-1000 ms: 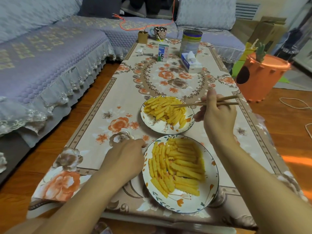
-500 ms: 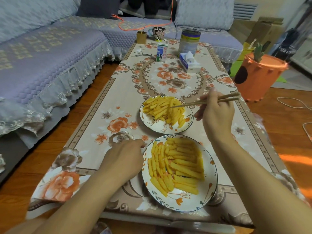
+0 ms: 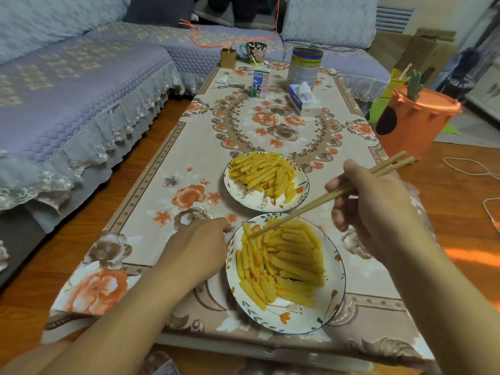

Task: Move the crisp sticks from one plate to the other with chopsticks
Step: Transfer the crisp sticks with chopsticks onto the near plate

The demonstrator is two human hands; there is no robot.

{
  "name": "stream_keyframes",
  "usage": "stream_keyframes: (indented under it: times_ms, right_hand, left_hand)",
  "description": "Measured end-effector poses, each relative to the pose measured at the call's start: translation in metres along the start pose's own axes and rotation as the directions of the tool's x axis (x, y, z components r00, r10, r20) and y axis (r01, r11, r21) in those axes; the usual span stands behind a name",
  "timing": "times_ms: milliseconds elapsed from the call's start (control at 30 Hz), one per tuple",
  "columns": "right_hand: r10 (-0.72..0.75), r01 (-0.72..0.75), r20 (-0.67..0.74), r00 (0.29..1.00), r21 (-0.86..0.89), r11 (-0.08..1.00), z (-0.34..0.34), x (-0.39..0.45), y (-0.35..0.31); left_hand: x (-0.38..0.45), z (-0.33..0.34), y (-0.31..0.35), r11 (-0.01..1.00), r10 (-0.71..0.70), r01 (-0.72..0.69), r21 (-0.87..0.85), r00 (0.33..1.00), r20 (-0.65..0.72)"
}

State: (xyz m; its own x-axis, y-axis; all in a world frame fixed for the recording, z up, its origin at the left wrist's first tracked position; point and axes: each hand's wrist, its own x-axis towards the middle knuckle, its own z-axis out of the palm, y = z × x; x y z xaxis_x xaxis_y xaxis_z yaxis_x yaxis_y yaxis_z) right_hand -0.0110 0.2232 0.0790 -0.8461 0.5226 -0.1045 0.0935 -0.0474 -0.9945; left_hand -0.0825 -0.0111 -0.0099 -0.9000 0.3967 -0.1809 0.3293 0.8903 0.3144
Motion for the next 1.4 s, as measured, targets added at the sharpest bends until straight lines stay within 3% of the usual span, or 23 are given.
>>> stream_keyframes:
  times_ms: [267, 433, 500, 800, 1000, 1167, 1400]
  right_hand:
    - [-0.085, 0.122, 0.155, 0.984, -0.244, 0.962, 0.019, -0.023, 0.016]
    - [-0.235, 0.223, -0.095, 0.967, -0.118, 0.968, 0.001, 0.005, 0.005]
    - [-0.285, 0.263, -0.172, 0.943, -0.141, 0.955, -0.003, 0.018, 0.009]
    - [-0.403, 0.341, -0.177, 0.898, -0.298, 0.891, 0.024, 0.049, 0.033]
    - [-0.402, 0.357, -0.252, 0.880, -0.206, 0.911, 0.015, 0.044, 0.017]
    - [-0.231, 0.225, -0.078, 0.970, -0.075, 0.971, 0.000, 0.012, 0.000]
    - [-0.219, 0.286, 0.232, 0.948, -0.313, 0.906, 0.016, -0.039, 0.009]
  left_hand:
    - [0.002, 0.002, 0.001, 1.000, -0.008, 0.008, 0.007, 1.000, 0.005]
    - [0.001, 0.003, 0.002, 1.000, -0.006, 0.006, 0.008, 1.000, -0.003]
    - [0.001, 0.004, 0.001, 1.000, -0.004, 0.004, 0.019, 1.000, -0.007]
    - [0.000, 0.001, 0.001, 1.000, 0.000, 0.000, 0.005, 1.000, -0.001]
    - [-0.001, -0.001, 0.001, 1.000, 0.001, -0.001, 0.001, 1.000, 0.010]
    - [0.000, -0.002, -0.001, 1.000, -0.010, 0.010, -0.019, 1.000, 0.029]
    - [0.001, -0.002, -0.002, 0.999, -0.026, 0.027, -0.036, 0.999, 0.035]
